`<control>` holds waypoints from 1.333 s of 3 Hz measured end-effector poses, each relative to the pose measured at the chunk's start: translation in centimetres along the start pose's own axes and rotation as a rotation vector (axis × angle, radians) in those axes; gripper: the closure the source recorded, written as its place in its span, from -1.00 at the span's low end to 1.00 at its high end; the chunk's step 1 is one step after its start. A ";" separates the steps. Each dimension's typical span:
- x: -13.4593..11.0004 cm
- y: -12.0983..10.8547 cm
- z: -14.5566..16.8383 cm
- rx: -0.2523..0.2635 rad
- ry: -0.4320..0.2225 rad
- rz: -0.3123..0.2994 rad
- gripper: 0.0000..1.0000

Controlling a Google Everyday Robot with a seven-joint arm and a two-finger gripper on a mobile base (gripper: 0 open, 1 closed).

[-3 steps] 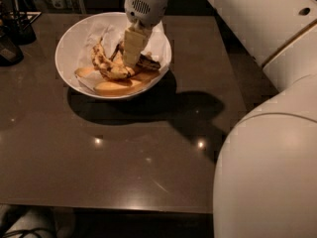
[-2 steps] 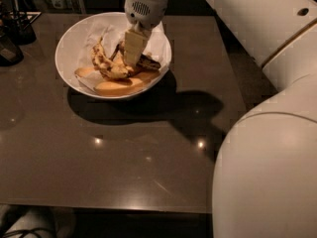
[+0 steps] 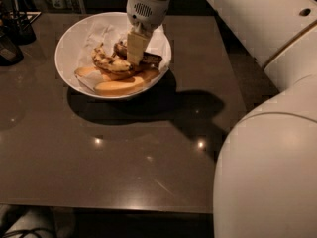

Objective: Pick banana from white bowl

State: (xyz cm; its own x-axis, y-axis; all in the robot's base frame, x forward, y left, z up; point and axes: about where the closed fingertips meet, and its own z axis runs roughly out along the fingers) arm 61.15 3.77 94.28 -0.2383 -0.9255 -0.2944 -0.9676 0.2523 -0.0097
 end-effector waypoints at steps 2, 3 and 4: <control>-1.3 1.8 -3.7 0.089 -0.084 -0.071 1.00; -0.9 4.5 -5.9 0.127 -0.132 -0.146 1.00; -1.0 4.3 -5.8 0.133 -0.124 -0.152 1.00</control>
Offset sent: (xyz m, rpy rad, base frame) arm -0.0534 -0.0019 0.0797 0.0793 -0.1993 0.0849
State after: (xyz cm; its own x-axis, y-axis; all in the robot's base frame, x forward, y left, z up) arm 56.71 4.17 100.07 -0.0703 -0.9162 -0.3946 -0.9703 0.1547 -0.1862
